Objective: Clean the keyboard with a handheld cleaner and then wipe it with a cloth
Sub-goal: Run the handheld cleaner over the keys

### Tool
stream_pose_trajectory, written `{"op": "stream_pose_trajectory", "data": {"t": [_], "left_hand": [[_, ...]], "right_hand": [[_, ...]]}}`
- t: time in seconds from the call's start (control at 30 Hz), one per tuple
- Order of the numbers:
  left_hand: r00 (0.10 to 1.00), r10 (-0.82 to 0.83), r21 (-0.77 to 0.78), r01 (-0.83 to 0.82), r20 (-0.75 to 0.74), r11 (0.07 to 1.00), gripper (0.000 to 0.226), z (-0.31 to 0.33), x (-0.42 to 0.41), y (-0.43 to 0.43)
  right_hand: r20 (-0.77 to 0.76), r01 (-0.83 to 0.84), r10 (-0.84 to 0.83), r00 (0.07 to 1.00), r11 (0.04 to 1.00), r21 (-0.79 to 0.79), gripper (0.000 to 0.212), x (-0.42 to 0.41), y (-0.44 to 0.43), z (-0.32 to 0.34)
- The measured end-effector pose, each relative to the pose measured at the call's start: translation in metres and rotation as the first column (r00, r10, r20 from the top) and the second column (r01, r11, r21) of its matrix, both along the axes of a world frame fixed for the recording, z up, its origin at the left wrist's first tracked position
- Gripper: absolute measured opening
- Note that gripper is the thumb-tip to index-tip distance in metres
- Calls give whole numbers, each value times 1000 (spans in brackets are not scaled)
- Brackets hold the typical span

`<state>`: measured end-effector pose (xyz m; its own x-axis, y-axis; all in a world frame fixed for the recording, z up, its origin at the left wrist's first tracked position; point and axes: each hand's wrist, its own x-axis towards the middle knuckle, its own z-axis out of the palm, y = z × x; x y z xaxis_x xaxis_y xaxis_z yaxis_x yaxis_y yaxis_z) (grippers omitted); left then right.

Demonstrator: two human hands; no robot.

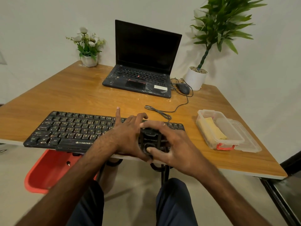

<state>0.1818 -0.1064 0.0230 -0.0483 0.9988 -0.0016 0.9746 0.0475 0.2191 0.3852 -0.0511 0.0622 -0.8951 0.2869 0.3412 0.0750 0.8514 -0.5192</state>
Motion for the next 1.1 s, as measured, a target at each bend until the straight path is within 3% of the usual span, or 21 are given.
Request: {"op": "stream_pose_trajectory", "data": {"t": [0.1,0.17,0.3,0.47,0.63,0.77,0.87,1.0,1.1], "left_hand": [[1000,31,-20,-31,3,999,146,3,3,-1],[999,45,-17,-44,12,999,142,5,4,-2],[999,35,-3,-35,12,999,140,4,5,-2],[997,78,-39,-78,11,996,147,8,-11,-9],[984,145,-78,-137,100,987,144,23,-31,-20],[992,114,-97,-109,48,989,145,27,-24,-20],[993,117,-112,-113,33,987,145,29,-20,-21],[992,127,-135,-123,20,983,145,29,-20,-23],[990,138,-137,-132,29,982,145,30,-21,-26]], "right_hand": [[-9,155,-154,988,986,68,65,5,19,1],[-38,229,-228,973,973,10,66,13,29,2],[-39,80,-82,996,995,-59,66,23,2,-5],[-64,255,-257,964,966,-39,67,37,22,-4],[-23,128,-130,991,989,-80,67,24,1,-8],[-105,245,-261,960,958,-146,66,-1,29,9],[-163,220,-253,954,956,-197,67,-33,49,13],[-104,173,-182,978,981,-85,67,-71,67,-3],[-56,274,-272,961,962,16,70,-76,88,-5]]}}
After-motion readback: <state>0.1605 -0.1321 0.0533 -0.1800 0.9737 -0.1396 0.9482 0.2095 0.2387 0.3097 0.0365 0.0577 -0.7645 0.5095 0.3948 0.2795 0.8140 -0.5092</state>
